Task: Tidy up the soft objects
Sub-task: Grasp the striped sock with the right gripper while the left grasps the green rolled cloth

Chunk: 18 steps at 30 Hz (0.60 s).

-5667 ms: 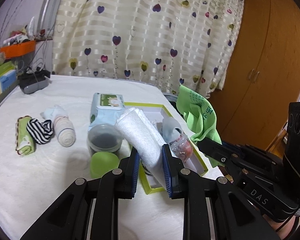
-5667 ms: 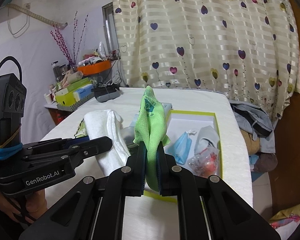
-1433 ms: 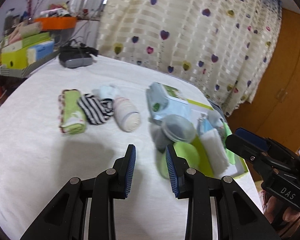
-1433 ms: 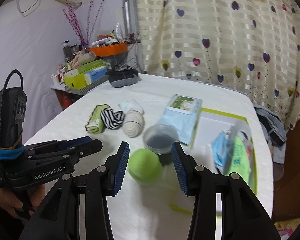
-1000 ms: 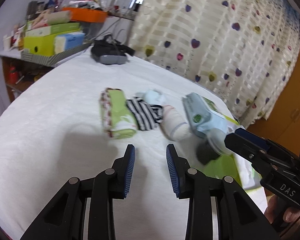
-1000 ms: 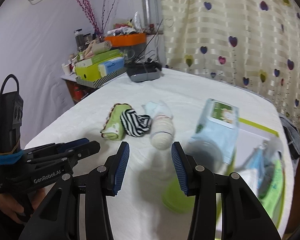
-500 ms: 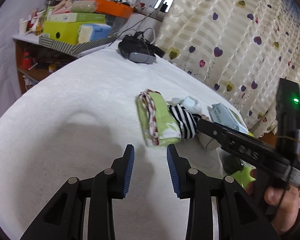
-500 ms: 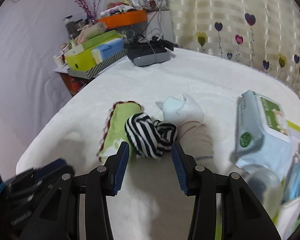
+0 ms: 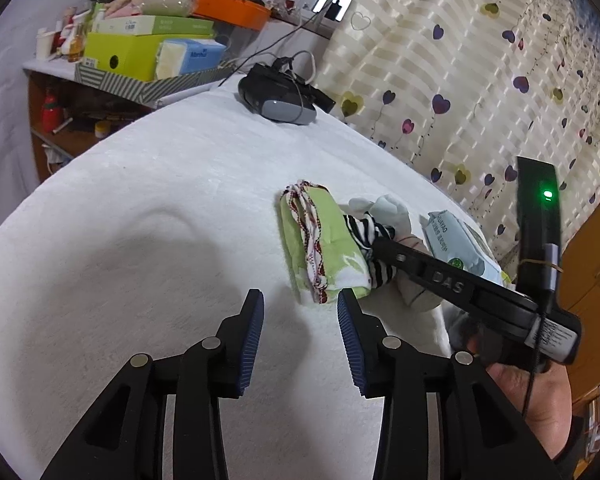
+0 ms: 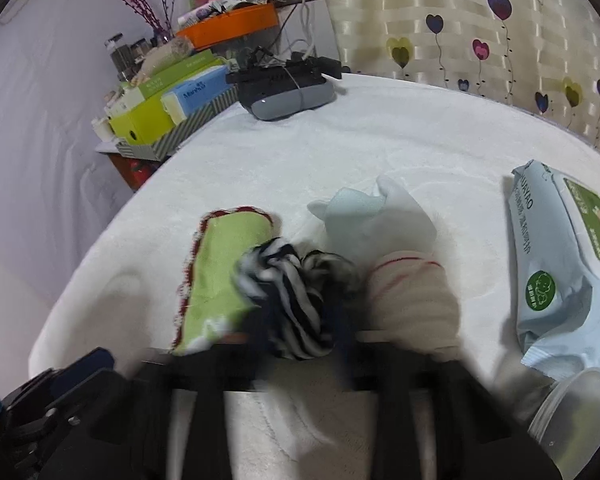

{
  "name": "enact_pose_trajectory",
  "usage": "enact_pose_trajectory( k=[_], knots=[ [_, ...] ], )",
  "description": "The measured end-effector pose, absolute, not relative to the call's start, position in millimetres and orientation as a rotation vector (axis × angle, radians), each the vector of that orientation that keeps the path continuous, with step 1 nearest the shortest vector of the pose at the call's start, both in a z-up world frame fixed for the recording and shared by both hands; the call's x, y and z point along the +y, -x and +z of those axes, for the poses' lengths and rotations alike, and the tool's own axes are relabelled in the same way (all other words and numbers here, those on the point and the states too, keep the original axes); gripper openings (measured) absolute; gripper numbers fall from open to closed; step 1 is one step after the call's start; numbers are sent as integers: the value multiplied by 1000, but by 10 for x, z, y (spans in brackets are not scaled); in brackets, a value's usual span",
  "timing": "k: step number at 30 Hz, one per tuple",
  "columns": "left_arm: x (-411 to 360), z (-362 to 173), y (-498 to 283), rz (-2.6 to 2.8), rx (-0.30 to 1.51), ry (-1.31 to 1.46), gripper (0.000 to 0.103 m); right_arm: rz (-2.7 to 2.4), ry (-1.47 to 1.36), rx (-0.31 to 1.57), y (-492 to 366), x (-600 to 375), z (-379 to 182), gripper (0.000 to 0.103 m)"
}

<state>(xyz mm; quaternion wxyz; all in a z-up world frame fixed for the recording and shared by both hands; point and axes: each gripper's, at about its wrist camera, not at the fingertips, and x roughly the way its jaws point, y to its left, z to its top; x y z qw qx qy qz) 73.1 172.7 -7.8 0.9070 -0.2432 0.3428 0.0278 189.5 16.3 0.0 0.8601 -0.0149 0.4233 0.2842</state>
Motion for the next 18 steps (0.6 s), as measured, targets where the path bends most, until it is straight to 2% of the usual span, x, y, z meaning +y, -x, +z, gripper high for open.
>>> enact_pose_trajectory(
  k=[8, 11, 18],
  knots=[
    [1611, -67, -949, 40, 741, 500, 39, 652, 8, 772, -1613, -34, 383, 7],
    [1585, -61, -1061, 52, 743, 499, 53, 663, 1, 731, -1503, -123, 532, 7],
    [1523, -123, -1398, 101, 788, 472, 55, 662, -20, 676, -1414, -328, 697, 7]
  ],
)
